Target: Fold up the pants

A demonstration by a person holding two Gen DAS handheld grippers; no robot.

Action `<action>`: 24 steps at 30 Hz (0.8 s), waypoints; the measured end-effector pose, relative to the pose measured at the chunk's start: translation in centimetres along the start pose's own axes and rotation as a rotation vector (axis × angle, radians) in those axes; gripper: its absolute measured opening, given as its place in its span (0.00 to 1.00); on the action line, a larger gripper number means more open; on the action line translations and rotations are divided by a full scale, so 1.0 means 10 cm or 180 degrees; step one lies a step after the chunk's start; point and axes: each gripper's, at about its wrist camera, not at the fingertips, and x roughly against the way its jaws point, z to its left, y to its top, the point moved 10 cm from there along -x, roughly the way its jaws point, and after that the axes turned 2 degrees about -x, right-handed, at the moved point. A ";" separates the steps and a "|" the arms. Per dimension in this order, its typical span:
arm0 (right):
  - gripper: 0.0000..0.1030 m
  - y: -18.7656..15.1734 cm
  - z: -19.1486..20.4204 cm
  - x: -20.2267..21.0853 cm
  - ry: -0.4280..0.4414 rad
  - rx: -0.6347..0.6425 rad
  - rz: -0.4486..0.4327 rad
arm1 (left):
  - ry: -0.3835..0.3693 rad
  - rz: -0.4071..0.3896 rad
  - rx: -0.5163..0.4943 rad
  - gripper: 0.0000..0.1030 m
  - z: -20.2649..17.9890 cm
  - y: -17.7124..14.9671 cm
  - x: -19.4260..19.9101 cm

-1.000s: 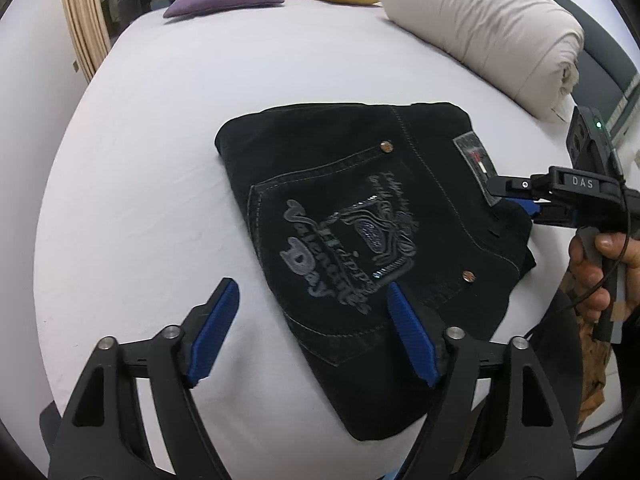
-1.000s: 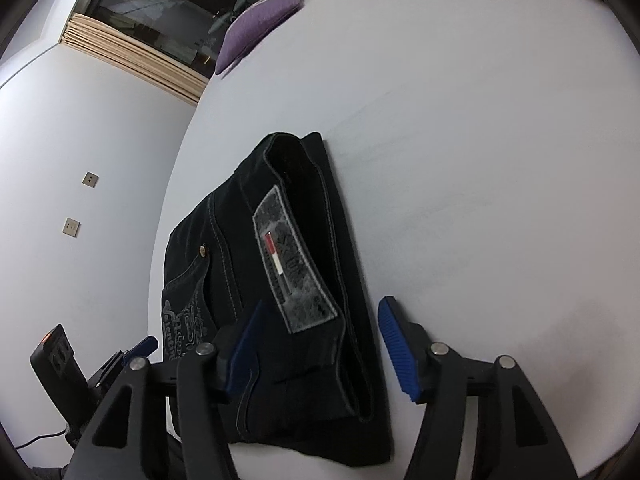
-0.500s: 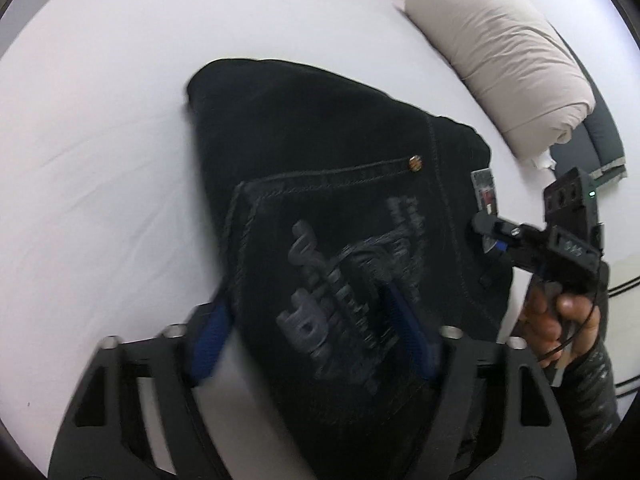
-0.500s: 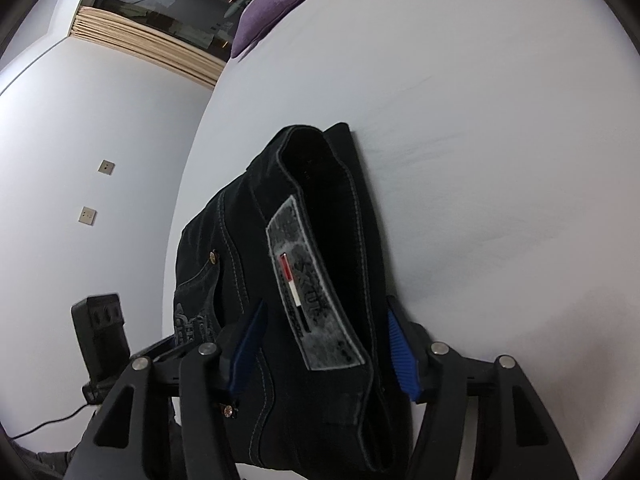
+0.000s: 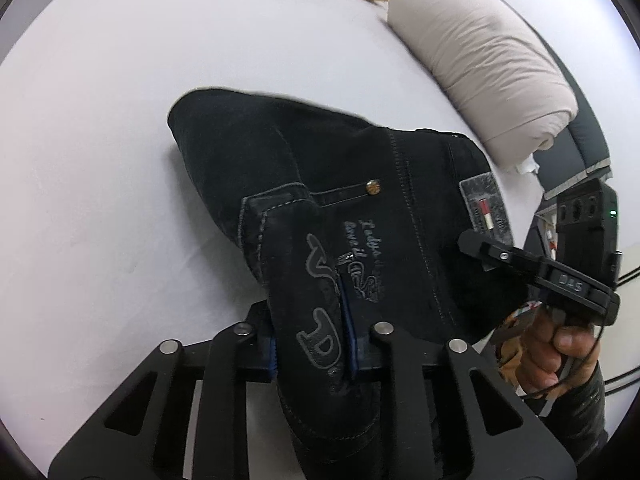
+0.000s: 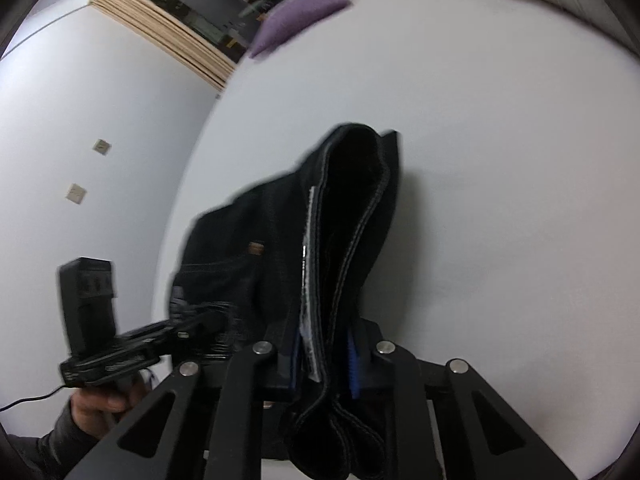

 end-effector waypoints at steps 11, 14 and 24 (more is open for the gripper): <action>0.18 0.92 0.70 -0.46 0.0329 0.0111 -0.0115 | 0.0530 -0.0385 -0.0525 0.21 0.58 1.15 0.73; 0.19 1.13 0.67 -0.76 0.0383 -0.0009 -0.0082 | 0.0569 -0.0388 -0.0463 0.21 0.89 1.41 0.65; 0.39 1.14 0.10 -1.56 0.0679 -0.0530 0.0069 | 0.0546 -0.0457 -0.0034 0.63 1.92 1.43 0.21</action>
